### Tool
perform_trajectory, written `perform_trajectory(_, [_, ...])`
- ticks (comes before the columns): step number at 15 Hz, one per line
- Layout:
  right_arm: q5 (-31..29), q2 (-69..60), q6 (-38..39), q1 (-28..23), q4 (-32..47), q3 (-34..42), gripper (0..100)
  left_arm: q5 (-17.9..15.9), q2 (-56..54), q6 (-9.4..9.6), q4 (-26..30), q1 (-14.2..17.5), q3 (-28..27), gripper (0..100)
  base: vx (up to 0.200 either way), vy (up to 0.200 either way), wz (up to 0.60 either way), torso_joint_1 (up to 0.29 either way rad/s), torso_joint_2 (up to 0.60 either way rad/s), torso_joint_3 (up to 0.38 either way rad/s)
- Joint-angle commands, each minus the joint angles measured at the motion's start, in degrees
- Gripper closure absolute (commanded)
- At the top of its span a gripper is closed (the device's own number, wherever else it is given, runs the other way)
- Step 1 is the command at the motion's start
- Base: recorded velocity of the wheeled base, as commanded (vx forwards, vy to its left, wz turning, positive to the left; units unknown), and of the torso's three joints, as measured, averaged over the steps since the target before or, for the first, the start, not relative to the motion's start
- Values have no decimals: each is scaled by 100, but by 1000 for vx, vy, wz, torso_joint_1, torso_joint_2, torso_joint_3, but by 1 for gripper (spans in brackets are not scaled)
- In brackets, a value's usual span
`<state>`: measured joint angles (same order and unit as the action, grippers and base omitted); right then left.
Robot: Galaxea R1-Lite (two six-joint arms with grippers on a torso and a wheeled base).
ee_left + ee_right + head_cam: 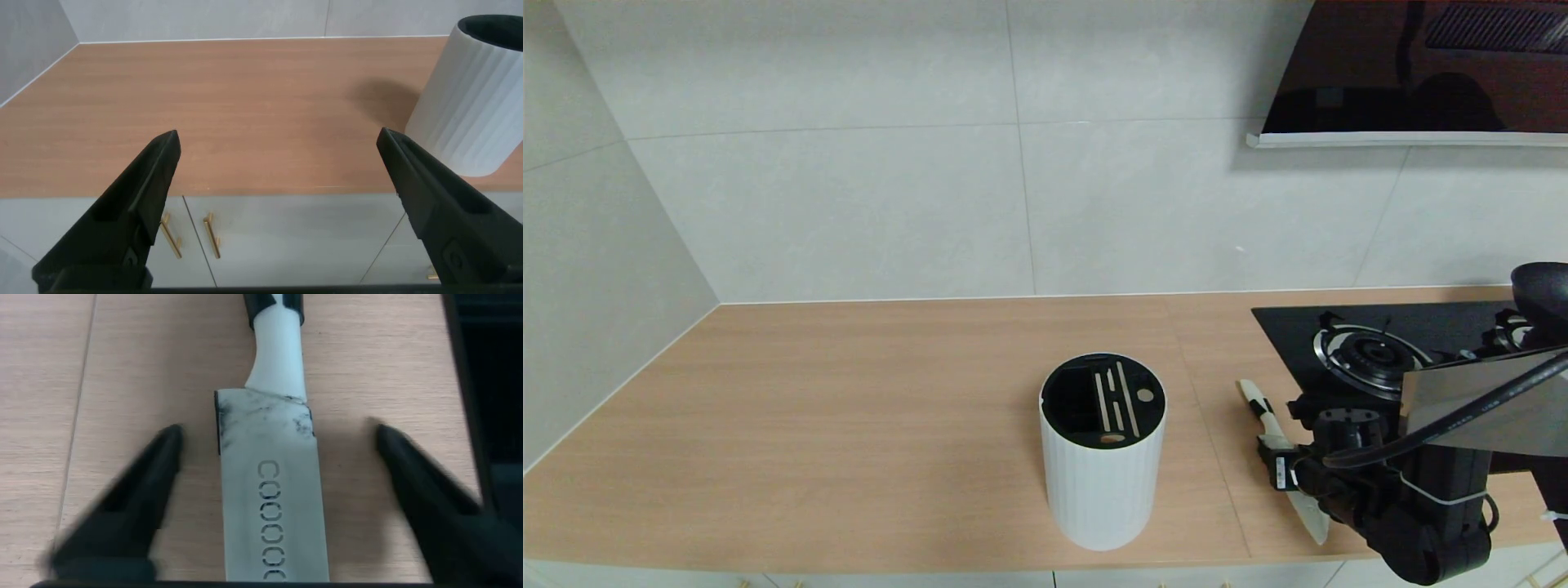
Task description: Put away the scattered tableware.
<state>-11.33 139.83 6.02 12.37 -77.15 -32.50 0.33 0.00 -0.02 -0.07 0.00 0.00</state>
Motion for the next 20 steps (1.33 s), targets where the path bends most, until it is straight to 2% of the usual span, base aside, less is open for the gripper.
perform_trajectory(1, [-1,-8,-5,2,7,7,100,2,0,2,-1,0,0,0,0,0,0,0,0,0])
perform_trajectory(8, [-28,-87,4,2,7,24,100,2,0,-6,-1,0,0,0,0,0,0,0,0,0])
perform_trajectory(11, [-28,-588,-5,19,51,235,100,2,0,2,-1,0,0,0,0,0,0,0,0,0])
perform_trajectory(16, [60,-2574,13,239,1379,613,100,2,0,11,-1,0,0,0,0,0,0,0,0,0])
perform_trajectory(20, [60,-3330,13,512,1976,692,100,2,0,20,-1,0,0,0,0,0,0,0,0,0])
